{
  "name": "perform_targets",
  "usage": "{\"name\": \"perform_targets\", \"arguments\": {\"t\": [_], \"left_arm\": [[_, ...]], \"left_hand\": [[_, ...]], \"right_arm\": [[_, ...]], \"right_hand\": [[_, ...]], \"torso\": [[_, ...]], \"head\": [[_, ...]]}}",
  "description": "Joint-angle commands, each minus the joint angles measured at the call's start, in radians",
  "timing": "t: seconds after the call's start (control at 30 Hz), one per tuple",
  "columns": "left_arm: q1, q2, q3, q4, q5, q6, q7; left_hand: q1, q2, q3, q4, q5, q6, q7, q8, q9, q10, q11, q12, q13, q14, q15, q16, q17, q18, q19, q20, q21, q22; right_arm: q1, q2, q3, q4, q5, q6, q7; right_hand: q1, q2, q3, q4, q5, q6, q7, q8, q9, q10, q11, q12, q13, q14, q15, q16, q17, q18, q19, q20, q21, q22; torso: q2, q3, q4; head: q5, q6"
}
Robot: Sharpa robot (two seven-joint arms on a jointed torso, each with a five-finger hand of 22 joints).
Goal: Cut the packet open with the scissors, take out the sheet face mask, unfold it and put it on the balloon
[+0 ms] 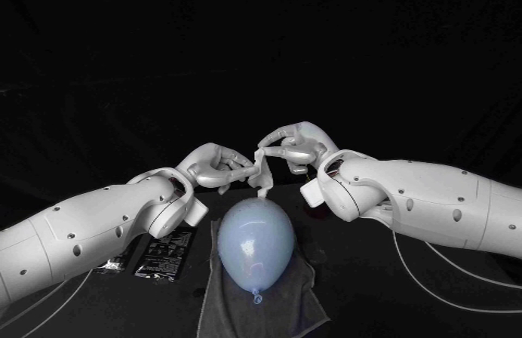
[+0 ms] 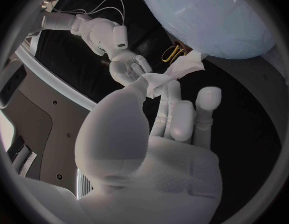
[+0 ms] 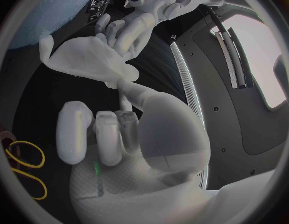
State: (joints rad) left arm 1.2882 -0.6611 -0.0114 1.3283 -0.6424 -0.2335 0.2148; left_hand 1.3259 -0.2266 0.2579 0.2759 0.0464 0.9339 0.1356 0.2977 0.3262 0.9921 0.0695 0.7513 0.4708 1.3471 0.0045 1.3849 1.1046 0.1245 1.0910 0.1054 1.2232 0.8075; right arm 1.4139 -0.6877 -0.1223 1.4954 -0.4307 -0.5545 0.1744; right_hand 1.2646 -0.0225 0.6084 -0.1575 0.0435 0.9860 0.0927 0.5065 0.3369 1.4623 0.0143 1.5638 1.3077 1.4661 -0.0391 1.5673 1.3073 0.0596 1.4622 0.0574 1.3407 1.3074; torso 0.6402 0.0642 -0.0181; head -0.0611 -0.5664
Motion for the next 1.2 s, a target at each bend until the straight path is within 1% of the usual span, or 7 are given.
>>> {"name": "perform_targets", "arguments": {"t": [0.03,0.2,0.4,0.6,0.77,0.93,1.2], "left_arm": [[0.001,0.006,0.001,0.001,-0.006,0.052,-0.001],[0.001,0.010,0.001,-0.001,0.013,0.059,0.013],[0.001,0.012,0.001,-0.004,0.059,0.065,0.040],[0.001,0.012,0.001,-0.007,0.110,0.072,0.061],[0.001,0.012,0.001,-0.010,0.135,0.100,0.075],[0.001,0.012,0.001,-0.013,0.144,0.116,0.081],[0.001,0.013,0.001,-0.013,0.173,0.121,0.087]], "left_hand": [[-0.002,0.009,-0.011,0.005,0.001,-0.007,0.001,0.007,0.001,-0.009,-0.002,-0.002,-0.002,-0.014,0.002,-0.010,-0.017,0.023,-0.020,-0.001,-0.015,-0.024],[0.006,0.025,-0.018,0.010,0.001,-0.011,0.001,0.006,0.000,-0.012,-0.002,-0.005,-0.004,-0.022,0.003,-0.014,-0.022,0.025,-0.034,0.000,-0.026,-0.040],[0.053,0.084,0.001,0.004,0.001,-0.001,-0.006,0.013,0.000,-0.010,-0.008,-0.007,-0.007,-0.026,-0.002,-0.012,-0.020,0.027,-0.040,0.000,-0.033,-0.045],[0.137,0.154,0.058,-0.026,0.001,0.023,-0.020,0.030,0.004,-0.007,-0.021,-0.013,-0.014,-0.023,-0.012,-0.006,-0.008,0.026,-0.039,-0.006,-0.031,-0.039],[0.171,0.171,0.082,-0.048,0.001,0.045,-0.029,0.051,0.014,-0.006,-0.026,-0.018,-0.017,-0.022,-0.016,-0.001,0.000,0.026,-0.039,-0.009,-0.029,-0.035],[0.193,0.171,0.097,-0.076,0.001,0.067,-0.042,0.089,0.034,0.013,-0.035,-0.014,-0.018,-0.013,-0.023,0.014,0.026,0.020,-0.024,-0.013,-0.013,-0.003],[0.190,0.166,0.118,-0.095,0.001,0.054,-0.045,0.133,0.065,0.036,-0.043,-0.003,-0.015,0.003,-0.030,0.035,0.061,0.015,-0.009,-0.018,0.010,0.034]], "right_arm": [[0.000,0.001,0.001,0.004,0.000,0.011,0.015],[0.000,0.001,0.001,0.005,0.000,0.014,0.015],[-0.001,0.001,0.001,0.007,0.000,0.018,0.014],[-0.001,0.001,0.001,0.005,0.001,0.020,0.012],[-0.002,0.003,0.001,-0.001,0.001,0.021,0.012],[-0.002,0.006,0.001,-0.006,0.001,0.022,0.011],[-0.003,0.012,0.001,-0.017,-0.001,0.023,0.002]], "right_hand": [[-0.011,-0.001,0.009,0.001,0.005,0.005,0.001,0.006,0.002,0.109,0.001,0.007,0.263,0.105,-0.009,0.003,0.264,-0.014,0.027,0.000,0.001,0.202],[-0.011,-0.001,0.009,0.001,0.005,0.005,0.001,0.006,0.002,0.109,0.001,0.007,0.263,0.105,-0.009,0.003,0.264,-0.014,0.027,0.000,0.001,0.202],[-0.011,-0.001,0.009,0.001,0.005,0.005,0.001,0.006,0.002,0.109,0.001,0.007,0.263,0.105,-0.009,0.003,0.264,-0.014,0.027,0.000,0.001,0.202],[-0.011,-0.001,0.009,0.001,0.005,0.005,0.001,0.006,0.002,0.109,0.001,0.007,0.263,0.105,-0.009,0.003,0.264,-0.014,0.027,0.000,0.001,0.202],[-0.011,-0.001,0.009,0.001,0.005,0.005,0.001,0.006,0.002,0.109,0.001,0.007,0.263,0.105,-0.009,0.003,0.264,-0.014,0.027,0.000,0.001,0.202],[-0.011,-0.001,0.009,0.001,0.005,0.005,0.001,0.006,0.002,0.109,0.001,0.007,0.263,0.105,-0.009,0.003,0.264,-0.014,0.027,0.000,0.001,0.202],[-0.013,-0.001,0.012,0.000,0.005,0.004,0.001,0.007,0.002,0.109,0.001,0.007,0.263,0.105,-0.009,0.003,0.264,-0.013,0.026,0.000,0.000,0.202]], "torso": [[0.000,0.0002,-0.0004],[0.000,0.0000,-0.0007],[0.000,-0.0003,-0.0003],[0.000,-0.0004,0.0001],[0.000,-0.0006,0.0003],[0.000,-0.0005,0.0003],[0.000,-0.0006,0.0001]], "head": [[0.001,-0.001],[0.000,-0.003],[0.000,-0.004],[0.001,-0.005],[0.001,-0.006],[0.002,-0.009],[0.004,-0.013]]}}
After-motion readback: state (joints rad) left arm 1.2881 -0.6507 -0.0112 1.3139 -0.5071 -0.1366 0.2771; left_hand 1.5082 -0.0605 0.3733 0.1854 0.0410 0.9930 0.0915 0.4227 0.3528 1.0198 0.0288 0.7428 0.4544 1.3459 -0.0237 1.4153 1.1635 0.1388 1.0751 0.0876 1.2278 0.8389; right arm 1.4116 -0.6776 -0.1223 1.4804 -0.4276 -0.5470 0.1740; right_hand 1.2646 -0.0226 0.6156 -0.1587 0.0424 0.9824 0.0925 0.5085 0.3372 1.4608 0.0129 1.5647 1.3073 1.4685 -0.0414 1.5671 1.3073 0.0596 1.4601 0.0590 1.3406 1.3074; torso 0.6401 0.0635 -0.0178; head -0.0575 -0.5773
